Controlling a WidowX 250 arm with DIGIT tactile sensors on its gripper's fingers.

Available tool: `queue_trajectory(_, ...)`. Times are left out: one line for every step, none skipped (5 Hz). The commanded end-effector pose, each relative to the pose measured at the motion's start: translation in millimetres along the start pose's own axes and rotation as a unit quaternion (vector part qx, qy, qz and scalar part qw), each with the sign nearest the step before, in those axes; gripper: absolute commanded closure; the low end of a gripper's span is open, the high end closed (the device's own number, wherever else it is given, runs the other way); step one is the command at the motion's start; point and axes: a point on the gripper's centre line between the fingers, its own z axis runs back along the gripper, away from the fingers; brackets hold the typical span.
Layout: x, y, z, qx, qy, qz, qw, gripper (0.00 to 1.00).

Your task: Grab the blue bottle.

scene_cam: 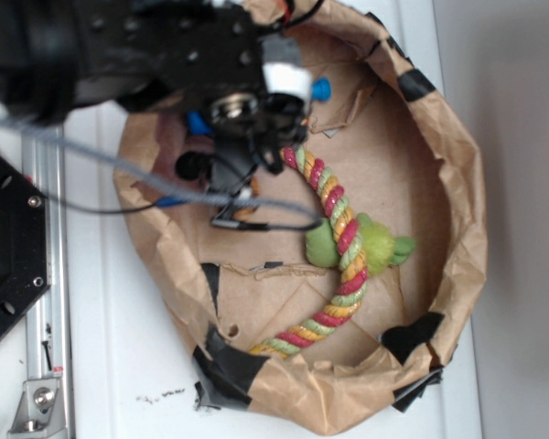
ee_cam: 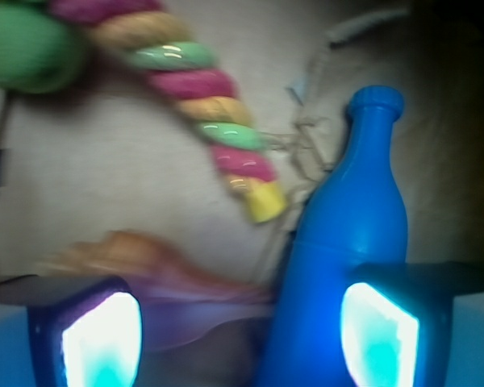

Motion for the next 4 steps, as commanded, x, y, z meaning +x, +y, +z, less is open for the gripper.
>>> queue_trajectory(5.3, 34.6, -27.5, 0.002, 0.008, 0.033, 0.999, 0.00)
queue_trajectory(9.3, 17.7, -44.8, -0.032, 0.007, 0.041, 0.999, 0.54)
queue_trajectory(12.1, -6.3, -7.9, -0.018, -0.009, 0.044, 0.999, 1.00)
queue_trajectory(25.9, -25.0, 44.1, -0.018, -0.063, 0.031, 0.997, 1.00)
